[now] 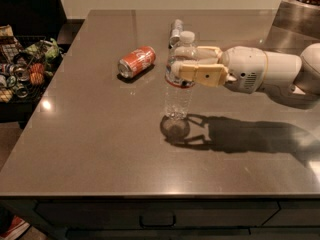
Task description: Place water bottle upright
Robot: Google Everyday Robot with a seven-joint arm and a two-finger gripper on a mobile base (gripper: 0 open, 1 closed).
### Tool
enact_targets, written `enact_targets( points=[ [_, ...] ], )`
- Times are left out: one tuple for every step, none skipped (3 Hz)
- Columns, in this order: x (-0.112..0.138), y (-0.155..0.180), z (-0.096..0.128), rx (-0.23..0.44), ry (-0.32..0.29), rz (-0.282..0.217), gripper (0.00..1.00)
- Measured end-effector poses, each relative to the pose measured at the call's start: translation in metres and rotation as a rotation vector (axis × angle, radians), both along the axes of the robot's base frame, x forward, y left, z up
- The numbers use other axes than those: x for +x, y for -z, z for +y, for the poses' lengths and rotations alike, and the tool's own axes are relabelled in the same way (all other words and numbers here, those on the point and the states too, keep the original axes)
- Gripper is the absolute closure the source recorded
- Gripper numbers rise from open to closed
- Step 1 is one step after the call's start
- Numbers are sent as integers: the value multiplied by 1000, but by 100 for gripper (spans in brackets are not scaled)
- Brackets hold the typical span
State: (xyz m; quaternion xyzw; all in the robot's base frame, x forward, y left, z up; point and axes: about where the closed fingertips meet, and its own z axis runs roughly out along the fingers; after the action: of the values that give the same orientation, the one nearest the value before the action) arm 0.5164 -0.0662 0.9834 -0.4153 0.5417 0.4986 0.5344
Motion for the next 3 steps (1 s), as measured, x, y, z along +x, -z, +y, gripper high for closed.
enact_targets(
  points=[
    [0,6,2,8,22,-8,100],
    [-1,11,6,-5,51,-31,100],
    [-2,16,12,-38,70,-60,99]
  ],
)
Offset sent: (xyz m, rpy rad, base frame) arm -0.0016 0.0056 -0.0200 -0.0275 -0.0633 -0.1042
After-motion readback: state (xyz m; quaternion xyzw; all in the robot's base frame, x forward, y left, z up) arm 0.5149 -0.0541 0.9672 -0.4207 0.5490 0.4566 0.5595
